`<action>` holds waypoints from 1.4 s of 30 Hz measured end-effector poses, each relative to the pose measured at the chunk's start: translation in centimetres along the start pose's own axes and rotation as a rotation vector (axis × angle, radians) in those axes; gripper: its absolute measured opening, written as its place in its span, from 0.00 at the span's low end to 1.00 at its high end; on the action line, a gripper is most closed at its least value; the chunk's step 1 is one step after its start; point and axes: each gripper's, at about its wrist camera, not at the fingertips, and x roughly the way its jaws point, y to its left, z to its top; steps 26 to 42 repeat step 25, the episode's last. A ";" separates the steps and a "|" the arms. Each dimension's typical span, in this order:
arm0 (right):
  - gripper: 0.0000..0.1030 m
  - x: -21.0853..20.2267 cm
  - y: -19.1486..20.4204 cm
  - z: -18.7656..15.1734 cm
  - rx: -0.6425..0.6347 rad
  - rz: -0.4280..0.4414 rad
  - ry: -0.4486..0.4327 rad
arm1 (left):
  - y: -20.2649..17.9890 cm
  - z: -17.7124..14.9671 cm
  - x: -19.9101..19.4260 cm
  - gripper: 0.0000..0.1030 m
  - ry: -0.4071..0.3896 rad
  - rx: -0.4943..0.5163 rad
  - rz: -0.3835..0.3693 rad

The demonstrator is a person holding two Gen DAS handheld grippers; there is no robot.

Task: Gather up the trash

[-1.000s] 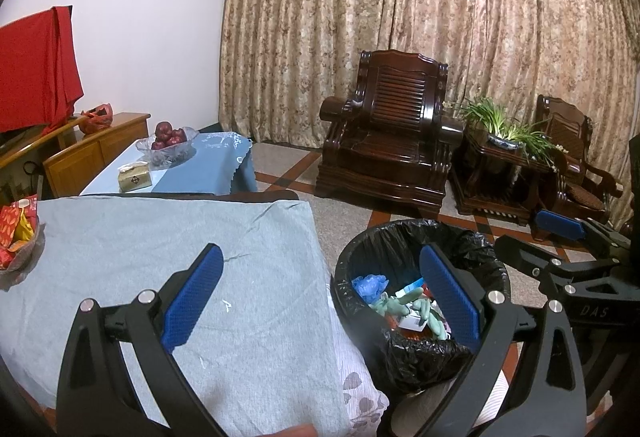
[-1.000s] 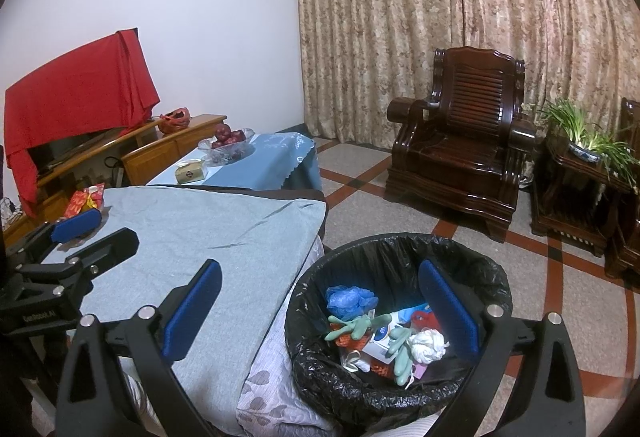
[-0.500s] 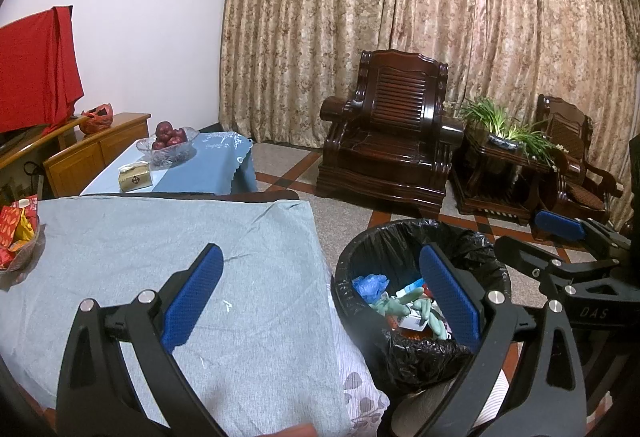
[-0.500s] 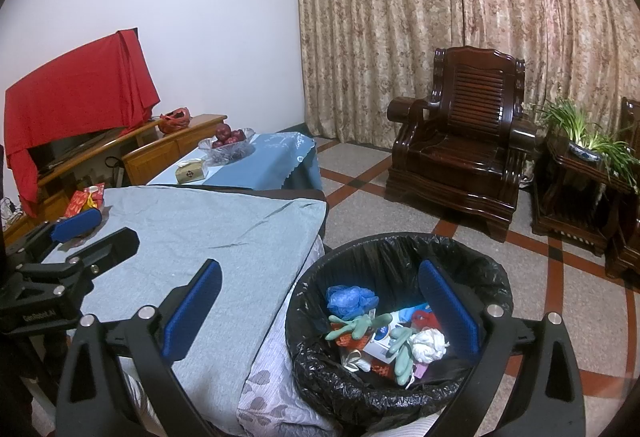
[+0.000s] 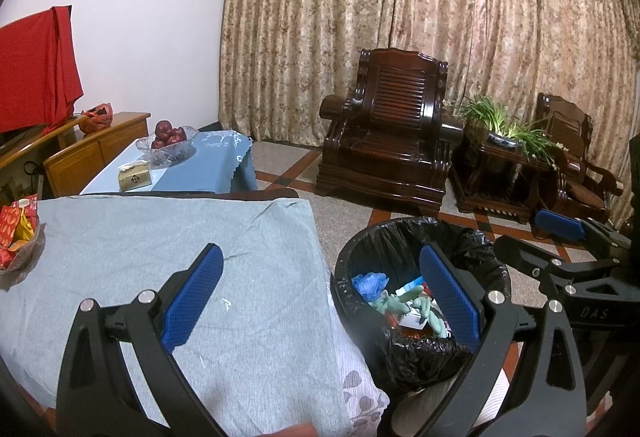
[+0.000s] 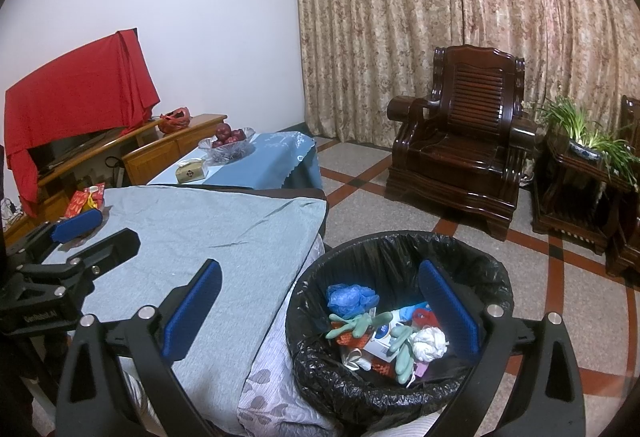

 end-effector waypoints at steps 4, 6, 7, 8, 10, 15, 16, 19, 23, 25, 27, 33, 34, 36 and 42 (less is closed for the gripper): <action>0.94 0.0 0.0 0.0 0.000 0.001 -0.001 | -0.1 0.0 0.0 0.93 -0.001 0.002 0.001; 0.94 0.0 0.0 0.0 0.000 0.000 0.000 | 0.1 0.0 0.0 0.93 -0.001 0.002 0.000; 0.94 0.0 -0.1 0.0 0.000 0.001 0.000 | -0.1 0.0 0.0 0.93 0.000 0.002 0.000; 0.94 0.0 0.1 0.0 0.000 0.001 0.001 | 0.0 0.0 0.0 0.93 0.001 0.002 0.000; 0.94 0.0 -0.1 0.0 0.000 0.000 0.000 | 0.1 0.0 0.0 0.93 0.001 0.001 0.001; 0.94 0.0 0.1 0.0 -0.001 0.001 0.001 | 1.2 0.0 0.3 0.93 0.007 -0.006 0.001; 0.94 0.0 0.0 0.0 0.000 0.001 0.001 | 1.3 0.0 0.3 0.93 0.008 -0.006 0.000; 0.94 0.0 0.0 0.0 0.000 0.000 0.001 | 1.7 0.0 0.5 0.93 0.009 -0.002 0.000; 0.94 0.0 0.1 0.0 0.001 0.002 0.002 | 1.9 -0.2 0.6 0.93 0.011 0.000 0.000; 0.94 0.0 0.1 0.0 -0.002 0.001 0.002 | 1.7 -0.3 0.7 0.93 0.011 0.000 0.000; 0.94 0.0 0.1 0.0 -0.002 0.001 0.002 | 1.7 -0.3 0.7 0.93 0.011 0.000 0.000; 0.94 0.0 0.1 0.0 -0.002 0.001 0.002 | 1.7 -0.3 0.7 0.93 0.011 0.000 0.000; 0.94 0.0 0.1 0.0 -0.002 0.001 0.002 | 1.7 -0.3 0.7 0.93 0.011 0.000 0.000; 0.94 0.0 0.1 0.0 -0.002 0.001 0.002 | 1.7 -0.3 0.7 0.93 0.011 0.000 0.000; 0.94 0.0 0.1 0.0 -0.002 0.001 0.002 | 1.7 -0.3 0.7 0.93 0.011 0.000 0.000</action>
